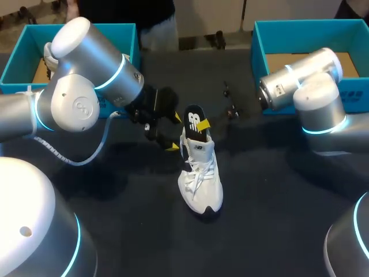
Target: Take the shoe out of the shoebox, open the shoe tongue, remove and reinsert the insole, then place the shoe into the shoebox
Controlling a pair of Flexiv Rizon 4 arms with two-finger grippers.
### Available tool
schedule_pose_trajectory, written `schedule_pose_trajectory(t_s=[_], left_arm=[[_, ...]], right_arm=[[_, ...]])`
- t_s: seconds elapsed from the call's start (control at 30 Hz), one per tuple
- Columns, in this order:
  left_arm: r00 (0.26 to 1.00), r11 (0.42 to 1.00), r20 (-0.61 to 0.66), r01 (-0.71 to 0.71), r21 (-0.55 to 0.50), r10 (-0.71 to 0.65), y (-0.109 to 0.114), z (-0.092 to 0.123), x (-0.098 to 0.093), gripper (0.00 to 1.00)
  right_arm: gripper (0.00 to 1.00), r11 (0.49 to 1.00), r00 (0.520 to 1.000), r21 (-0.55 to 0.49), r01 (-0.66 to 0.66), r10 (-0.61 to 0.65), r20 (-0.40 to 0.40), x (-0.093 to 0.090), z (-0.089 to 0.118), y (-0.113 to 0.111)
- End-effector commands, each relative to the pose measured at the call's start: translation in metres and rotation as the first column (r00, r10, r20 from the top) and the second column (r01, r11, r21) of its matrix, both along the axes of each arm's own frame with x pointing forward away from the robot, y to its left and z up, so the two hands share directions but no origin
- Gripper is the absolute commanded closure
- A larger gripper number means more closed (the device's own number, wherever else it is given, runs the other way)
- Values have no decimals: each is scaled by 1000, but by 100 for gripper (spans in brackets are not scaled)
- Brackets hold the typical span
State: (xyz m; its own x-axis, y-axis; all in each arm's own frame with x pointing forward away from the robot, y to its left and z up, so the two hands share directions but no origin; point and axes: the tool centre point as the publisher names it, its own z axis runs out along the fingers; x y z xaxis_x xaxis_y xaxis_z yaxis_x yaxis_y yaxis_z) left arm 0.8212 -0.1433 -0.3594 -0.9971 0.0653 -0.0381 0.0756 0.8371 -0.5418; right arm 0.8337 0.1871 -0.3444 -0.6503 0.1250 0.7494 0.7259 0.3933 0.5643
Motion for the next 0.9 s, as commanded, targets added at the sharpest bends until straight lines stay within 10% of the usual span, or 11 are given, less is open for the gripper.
schedule_pose_trajectory(t_s=[0.03, 0.63, 0.9], left_arm=[[1000, 1000, 1, -1, 3, 1, 0, 0, 0, 0], [1000, 1000, 1, -1, 3, 1, 0, 0, 0, 0], [1000, 1000, 1, -1, 3, 1, 0, 0, 0, 0]], right_arm=[[100, 1000, 999, -5, -15, 15, -34, -2, -8, 2], [100, 999, 996, -33, 4, -7, -93, -29, -9, 5], [71, 998, 998, -52, 22, -25, -52, -20, 0, 1]])
